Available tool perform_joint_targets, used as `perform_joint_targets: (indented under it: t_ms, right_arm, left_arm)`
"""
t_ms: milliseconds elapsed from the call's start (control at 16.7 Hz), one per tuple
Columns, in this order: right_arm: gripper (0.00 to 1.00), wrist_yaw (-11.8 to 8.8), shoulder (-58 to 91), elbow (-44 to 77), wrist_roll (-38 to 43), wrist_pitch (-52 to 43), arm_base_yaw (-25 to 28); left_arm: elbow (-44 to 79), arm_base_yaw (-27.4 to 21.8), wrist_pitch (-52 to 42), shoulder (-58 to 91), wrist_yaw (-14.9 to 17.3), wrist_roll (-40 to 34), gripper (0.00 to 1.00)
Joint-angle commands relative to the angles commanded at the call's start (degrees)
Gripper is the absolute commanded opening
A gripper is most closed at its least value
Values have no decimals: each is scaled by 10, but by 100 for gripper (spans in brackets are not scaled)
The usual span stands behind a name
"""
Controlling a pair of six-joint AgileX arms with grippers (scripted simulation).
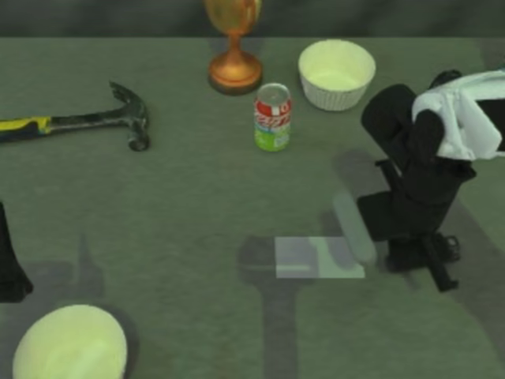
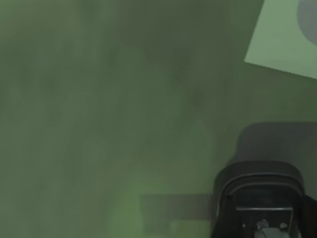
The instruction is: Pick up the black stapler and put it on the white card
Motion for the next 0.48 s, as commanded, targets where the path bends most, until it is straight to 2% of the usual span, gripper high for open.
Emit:
perform_joint_targets:
  t_ms: [300, 480]
  right_arm:
    - [0, 0, -45, 76, -3, -138, 4]
    - [0, 0, -71, 108, -1, -185, 4]
  left_arm:
    - [0, 0, 0, 0, 0, 0, 100]
    - [0, 0, 0, 0, 0, 0, 100]
